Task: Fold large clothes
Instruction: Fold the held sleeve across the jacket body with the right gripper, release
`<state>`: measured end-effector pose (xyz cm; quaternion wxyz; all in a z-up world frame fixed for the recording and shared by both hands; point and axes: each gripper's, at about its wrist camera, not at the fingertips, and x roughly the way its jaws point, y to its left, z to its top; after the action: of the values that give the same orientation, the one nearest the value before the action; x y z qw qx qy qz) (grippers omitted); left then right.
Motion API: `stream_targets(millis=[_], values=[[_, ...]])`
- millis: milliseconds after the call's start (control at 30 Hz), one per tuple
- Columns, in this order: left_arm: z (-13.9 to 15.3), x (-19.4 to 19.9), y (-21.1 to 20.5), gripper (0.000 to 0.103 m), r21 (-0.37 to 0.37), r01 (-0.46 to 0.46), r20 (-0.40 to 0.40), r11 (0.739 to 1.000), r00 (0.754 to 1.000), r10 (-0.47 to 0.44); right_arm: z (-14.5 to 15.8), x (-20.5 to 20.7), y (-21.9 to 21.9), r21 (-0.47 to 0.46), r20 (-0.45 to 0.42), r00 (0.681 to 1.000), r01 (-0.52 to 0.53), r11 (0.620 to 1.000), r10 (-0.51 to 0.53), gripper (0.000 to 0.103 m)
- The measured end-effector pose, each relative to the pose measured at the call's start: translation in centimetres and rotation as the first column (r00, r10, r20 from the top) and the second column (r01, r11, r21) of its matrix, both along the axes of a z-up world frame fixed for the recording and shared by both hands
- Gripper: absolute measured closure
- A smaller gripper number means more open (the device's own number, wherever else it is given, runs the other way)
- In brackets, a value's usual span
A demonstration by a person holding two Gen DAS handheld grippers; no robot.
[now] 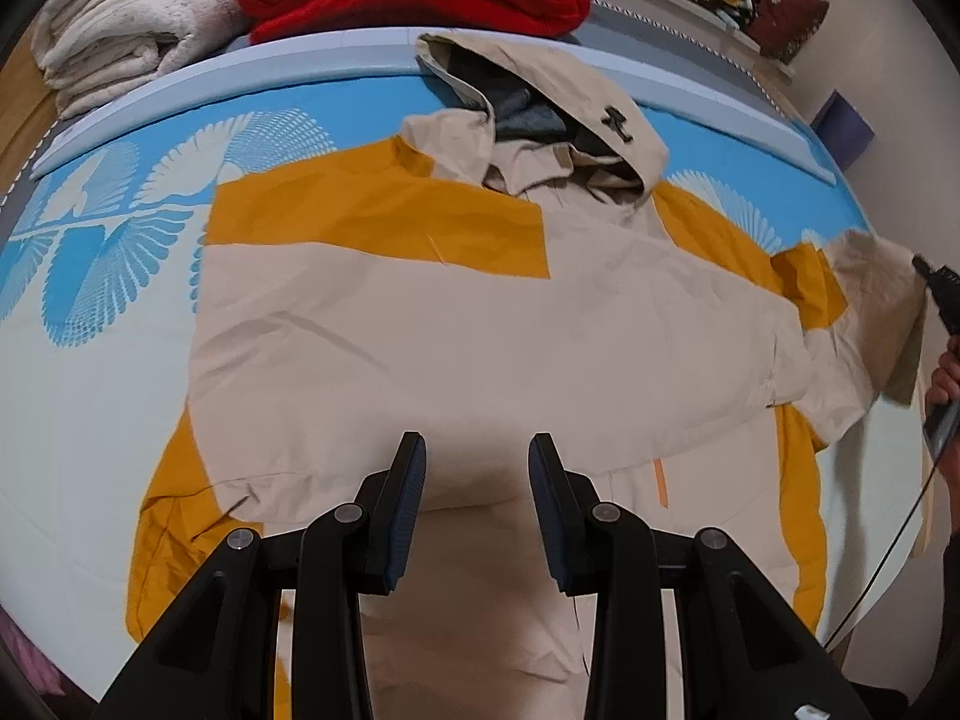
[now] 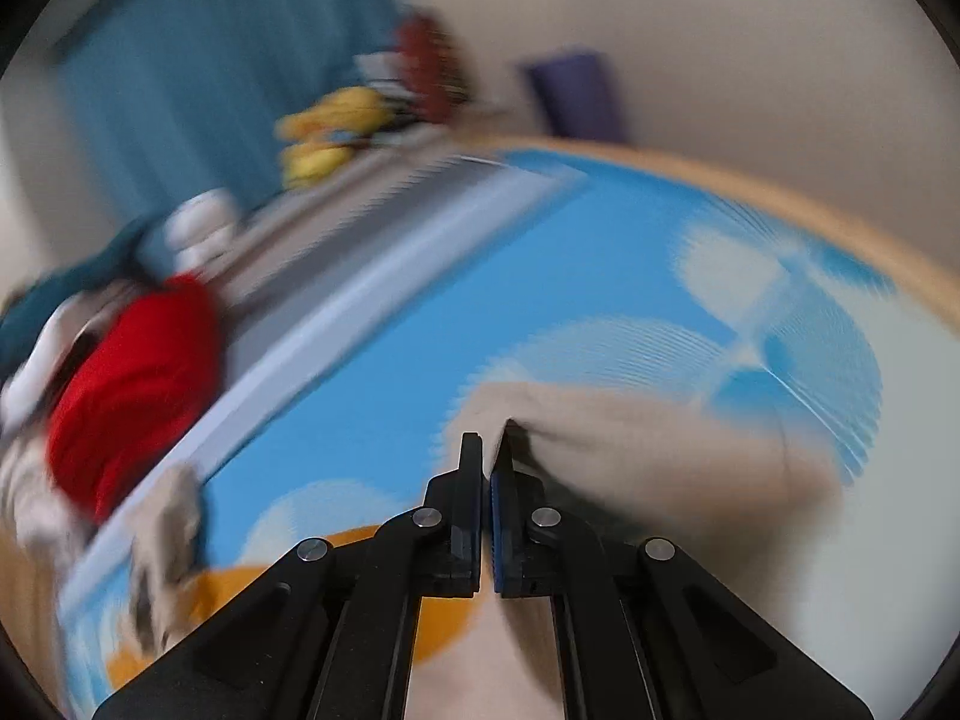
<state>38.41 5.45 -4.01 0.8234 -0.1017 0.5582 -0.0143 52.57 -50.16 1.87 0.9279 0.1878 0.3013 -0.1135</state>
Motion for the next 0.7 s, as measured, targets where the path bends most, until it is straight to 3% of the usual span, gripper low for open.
stream_targets(millis=[67,167,267,367,567,633,700], values=[[0.3,-0.1,0.6,0.071,-0.008,-0.013,0.005,1.000,1.000,0.013,2.1,-0.5,5.7,-0.071,0.036,0.993,-0.114,0.991,0.116,0.101],[0.7,-0.5,1.6,0.071,-0.019,-0.030,0.009,0.999,0.999,0.030,4.1,-2.4,15.4,-0.124,0.066,0.948,-0.303,0.945,0.313,0.101],[1.2,-0.7,2.7,0.071,-0.032,-0.048,0.016,0.998,0.999,0.049,3.8,-4.6,24.3,-0.142,0.056,0.880,-0.461,0.876,0.472,0.101],[1.5,-0.8,3.8,0.071,-0.042,-0.071,0.020,0.997,0.997,0.072,1.5,-6.3,31.5,-0.109,-0.006,0.814,-0.578,0.809,0.581,0.101],[1.8,-0.7,5.4,0.071,-0.055,-0.102,0.018,0.993,0.995,0.103,-5.4,-8.1,40.0,-0.095,-0.195,0.742,-0.666,0.740,0.642,0.100],[1.8,-0.6,5.7,0.071,-0.059,-0.110,0.015,0.992,0.994,0.111,-6.9,-8.2,41.0,-0.053,-0.261,0.700,-0.698,0.714,0.665,0.099],[1.8,-0.5,6.0,0.071,-0.062,-0.114,0.013,0.992,0.993,0.115,-7.8,-8.4,40.8,-0.034,-0.304,0.686,-0.701,0.712,0.661,0.097]])
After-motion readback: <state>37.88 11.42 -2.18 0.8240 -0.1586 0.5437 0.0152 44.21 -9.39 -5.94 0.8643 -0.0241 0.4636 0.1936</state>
